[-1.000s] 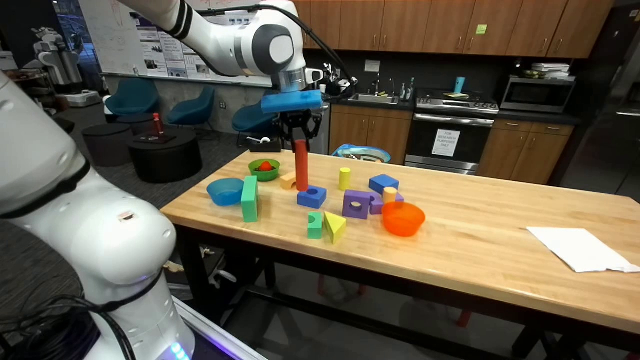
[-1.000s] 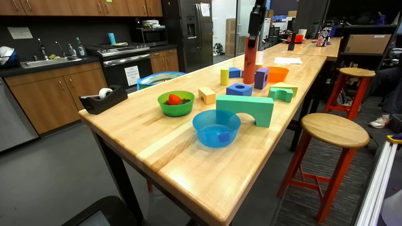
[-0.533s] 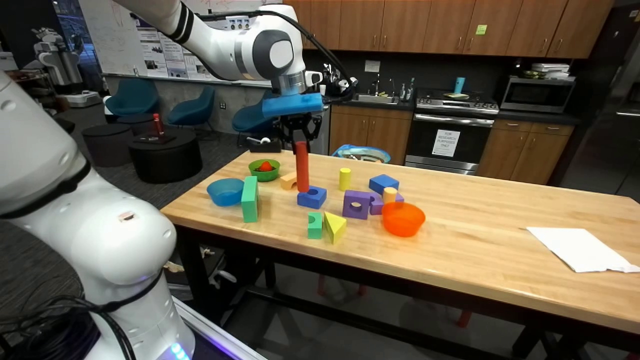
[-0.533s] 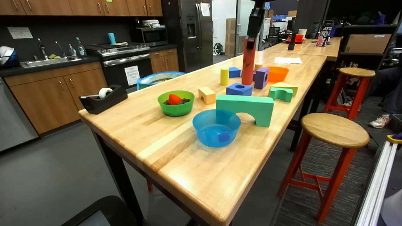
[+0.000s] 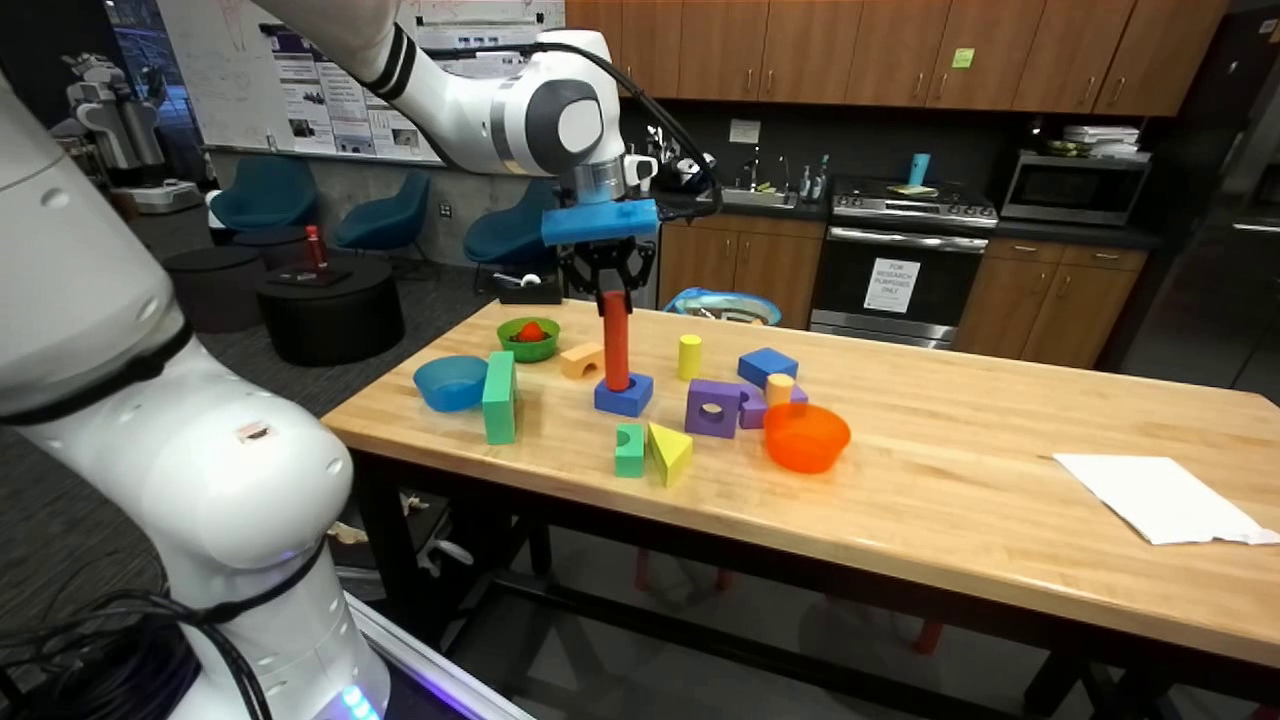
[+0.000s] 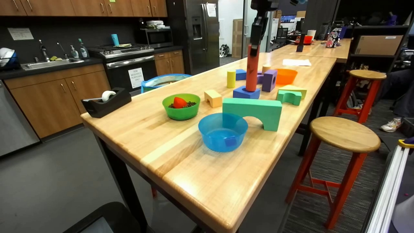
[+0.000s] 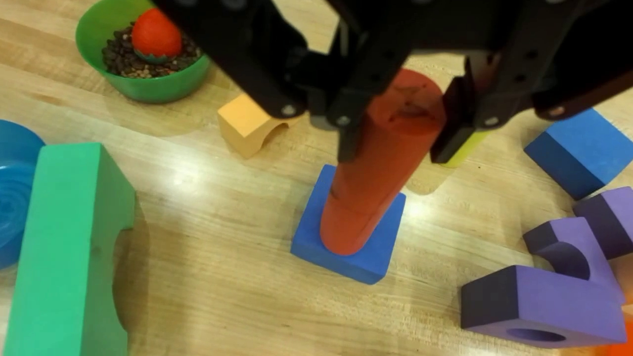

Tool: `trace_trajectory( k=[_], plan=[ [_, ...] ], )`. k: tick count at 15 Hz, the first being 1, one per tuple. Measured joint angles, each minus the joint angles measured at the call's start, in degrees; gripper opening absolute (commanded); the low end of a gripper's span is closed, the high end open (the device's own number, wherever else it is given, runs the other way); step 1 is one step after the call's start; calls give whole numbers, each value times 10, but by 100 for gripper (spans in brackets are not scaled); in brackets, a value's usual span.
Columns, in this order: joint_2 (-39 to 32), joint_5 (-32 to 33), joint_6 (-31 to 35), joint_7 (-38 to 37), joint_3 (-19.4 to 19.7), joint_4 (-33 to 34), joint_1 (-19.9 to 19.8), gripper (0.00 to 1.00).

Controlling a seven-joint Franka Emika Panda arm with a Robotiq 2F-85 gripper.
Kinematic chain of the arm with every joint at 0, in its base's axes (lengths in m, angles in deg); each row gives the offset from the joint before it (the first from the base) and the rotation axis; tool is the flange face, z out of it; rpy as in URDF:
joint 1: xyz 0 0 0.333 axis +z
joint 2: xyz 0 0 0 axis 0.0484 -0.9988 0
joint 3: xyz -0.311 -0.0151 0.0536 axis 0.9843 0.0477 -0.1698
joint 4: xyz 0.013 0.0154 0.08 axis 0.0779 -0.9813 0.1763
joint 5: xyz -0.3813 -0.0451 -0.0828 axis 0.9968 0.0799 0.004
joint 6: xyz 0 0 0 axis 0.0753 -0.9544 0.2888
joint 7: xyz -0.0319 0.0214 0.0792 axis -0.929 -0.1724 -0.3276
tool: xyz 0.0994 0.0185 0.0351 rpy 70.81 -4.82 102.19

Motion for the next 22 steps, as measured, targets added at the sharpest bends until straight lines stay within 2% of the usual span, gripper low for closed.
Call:
trace_trajectory(
  k=[22],
  plan=[
    [-40,0,2,0,0,36,6,15]
  ],
)
